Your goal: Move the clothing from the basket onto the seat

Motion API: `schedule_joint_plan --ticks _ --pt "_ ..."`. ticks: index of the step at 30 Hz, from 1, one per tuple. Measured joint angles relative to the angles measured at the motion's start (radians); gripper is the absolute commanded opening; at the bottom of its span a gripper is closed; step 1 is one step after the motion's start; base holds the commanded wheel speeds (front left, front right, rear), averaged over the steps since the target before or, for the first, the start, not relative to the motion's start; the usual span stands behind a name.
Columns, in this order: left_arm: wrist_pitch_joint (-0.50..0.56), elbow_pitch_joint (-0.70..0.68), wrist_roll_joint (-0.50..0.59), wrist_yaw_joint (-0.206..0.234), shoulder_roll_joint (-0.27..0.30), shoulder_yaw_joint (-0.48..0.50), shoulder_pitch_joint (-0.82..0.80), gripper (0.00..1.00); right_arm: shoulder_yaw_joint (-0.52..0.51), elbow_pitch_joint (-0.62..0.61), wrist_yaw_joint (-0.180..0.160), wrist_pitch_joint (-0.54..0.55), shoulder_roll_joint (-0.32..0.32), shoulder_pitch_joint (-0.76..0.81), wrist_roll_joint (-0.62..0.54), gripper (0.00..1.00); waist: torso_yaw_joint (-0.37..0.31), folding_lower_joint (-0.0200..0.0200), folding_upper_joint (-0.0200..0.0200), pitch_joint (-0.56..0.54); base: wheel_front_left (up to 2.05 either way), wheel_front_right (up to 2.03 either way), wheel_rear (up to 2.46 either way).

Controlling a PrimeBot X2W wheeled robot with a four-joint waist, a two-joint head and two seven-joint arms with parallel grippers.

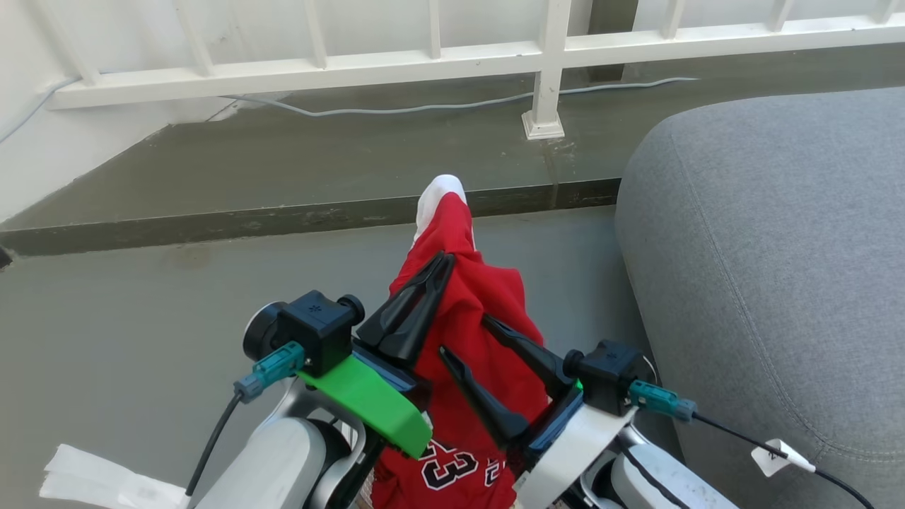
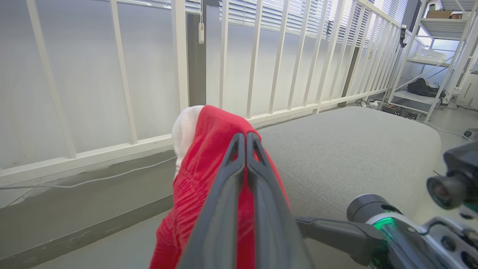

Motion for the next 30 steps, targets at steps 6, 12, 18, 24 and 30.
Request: schedule_joint_plan --ticks 6,12,18,24,30 --pt "0.010 -0.029 -0.003 -0.001 -0.002 -0.018 0.000 0.00 -0.003 0.071 0.000 0.000 0.000 -0.027 0.003 0.46 0.004 0.0000 0.0000 0.003 0.00 0.00 0.00" --pt "0.022 -0.044 -0.003 -0.001 -0.002 -0.034 0.001 0.00 -0.003 0.119 0.000 -0.001 0.001 -0.053 0.032 0.00 0.008 0.0000 0.0000 0.005 0.00 0.00 0.00" --pt "0.033 -0.057 -0.003 -0.001 -0.002 -0.038 0.003 0.00 0.002 0.150 0.000 -0.005 0.001 -0.080 0.054 0.00 0.011 0.0000 0.0000 0.006 0.00 0.00 0.00" --pt "0.049 -0.063 -0.003 -0.005 0.000 -0.058 0.003 1.00 0.007 0.167 0.000 -0.013 0.001 -0.099 0.072 0.00 0.012 0.0000 0.0000 0.006 0.00 0.00 0.00" --pt "0.062 -0.083 -0.002 -0.013 0.007 -0.083 0.004 1.00 -0.011 0.185 0.000 -0.022 0.001 -0.132 0.100 0.00 0.011 0.0000 0.0000 0.008 0.00 0.00 0.00"
